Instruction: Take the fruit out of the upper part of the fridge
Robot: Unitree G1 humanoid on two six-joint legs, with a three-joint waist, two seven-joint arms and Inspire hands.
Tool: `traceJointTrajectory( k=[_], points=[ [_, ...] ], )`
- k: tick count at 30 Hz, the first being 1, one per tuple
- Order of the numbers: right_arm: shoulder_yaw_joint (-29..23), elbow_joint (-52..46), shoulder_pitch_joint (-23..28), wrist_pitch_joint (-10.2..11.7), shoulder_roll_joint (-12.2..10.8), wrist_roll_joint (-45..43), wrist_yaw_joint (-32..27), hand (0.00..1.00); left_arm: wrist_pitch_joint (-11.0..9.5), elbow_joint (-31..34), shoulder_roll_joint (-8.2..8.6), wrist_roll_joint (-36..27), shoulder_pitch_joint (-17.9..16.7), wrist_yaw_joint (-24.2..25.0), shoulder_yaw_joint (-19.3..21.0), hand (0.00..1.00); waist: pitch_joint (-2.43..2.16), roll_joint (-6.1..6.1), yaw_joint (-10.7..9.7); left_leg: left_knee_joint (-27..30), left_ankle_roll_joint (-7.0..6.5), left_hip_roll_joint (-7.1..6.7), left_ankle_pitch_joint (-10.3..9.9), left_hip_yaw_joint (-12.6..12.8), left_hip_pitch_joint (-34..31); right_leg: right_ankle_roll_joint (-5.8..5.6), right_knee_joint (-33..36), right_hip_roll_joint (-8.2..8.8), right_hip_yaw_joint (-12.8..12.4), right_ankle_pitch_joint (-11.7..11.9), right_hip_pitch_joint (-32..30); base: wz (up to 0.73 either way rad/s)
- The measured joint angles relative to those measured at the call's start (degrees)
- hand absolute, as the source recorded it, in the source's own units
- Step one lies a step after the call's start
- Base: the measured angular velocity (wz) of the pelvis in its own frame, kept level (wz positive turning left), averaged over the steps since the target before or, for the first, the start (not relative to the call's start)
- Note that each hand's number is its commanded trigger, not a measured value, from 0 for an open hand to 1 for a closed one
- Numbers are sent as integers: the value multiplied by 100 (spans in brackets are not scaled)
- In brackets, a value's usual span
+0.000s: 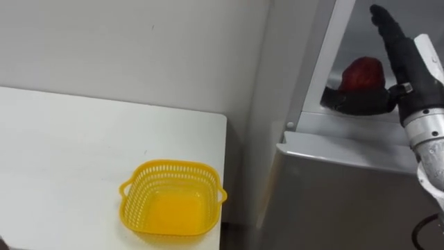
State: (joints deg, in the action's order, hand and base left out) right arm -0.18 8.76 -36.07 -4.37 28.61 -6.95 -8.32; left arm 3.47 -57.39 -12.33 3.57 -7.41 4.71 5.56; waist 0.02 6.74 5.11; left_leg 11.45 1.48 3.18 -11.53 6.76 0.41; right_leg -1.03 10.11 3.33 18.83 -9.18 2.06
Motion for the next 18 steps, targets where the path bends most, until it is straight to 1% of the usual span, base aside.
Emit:
traceJointTrajectory(
  k=[1,2,4,6,9,11,16,18],
  points=[
    [24,0,0,-30,12,2,49,0,15,0,-1,0,0,-4,0,0,-14,3,0,3,0,0,0,0,5,0,8,1,-1,0,0,0],
    [37,0,0,-48,23,2,74,0,22,2,-1,0,-1,-5,-1,0,-18,4,0,5,0,1,0,0,7,0,14,2,-1,0,0,0],
    [135,55,-3,-64,151,146,193,0,26,2,-3,-1,0,-5,-2,0,-21,5,3,16,-1,4,1,-4,25,0,53,10,6,0,2,0],
    [140,198,-55,-75,171,285,290,0,29,1,-15,-5,0,-5,-2,0,-28,16,0,25,-4,2,2,-23,24,0,55,13,2,0,3,0],
    [146,259,-107,-154,210,332,466,0,41,1,-19,-5,1,-5,0,0,-28,16,-7,34,-11,-3,8,-47,20,2,61,19,6,1,9,0],
    [146,259,-109,-157,223,331,555,0,50,1,-20,-5,-5,-5,2,0,-29,16,-7,38,-11,-4,9,-63,19,5,64,20,18,3,17,3],
    [139,282,-139,-273,275,463,728,0,157,4,-26,-2,15,-3,4,0,-31,20,-15,30,-13,-9,13,-81,16,6,68,24,35,3,51,1],
    [140,479,-274,-285,275,523,811,0,183,3,-35,-2,12,-5,-9,0,-29,20,-27,26,-13,-9,13,-82,33,6,66,24,35,3,75,0]
  ],
)
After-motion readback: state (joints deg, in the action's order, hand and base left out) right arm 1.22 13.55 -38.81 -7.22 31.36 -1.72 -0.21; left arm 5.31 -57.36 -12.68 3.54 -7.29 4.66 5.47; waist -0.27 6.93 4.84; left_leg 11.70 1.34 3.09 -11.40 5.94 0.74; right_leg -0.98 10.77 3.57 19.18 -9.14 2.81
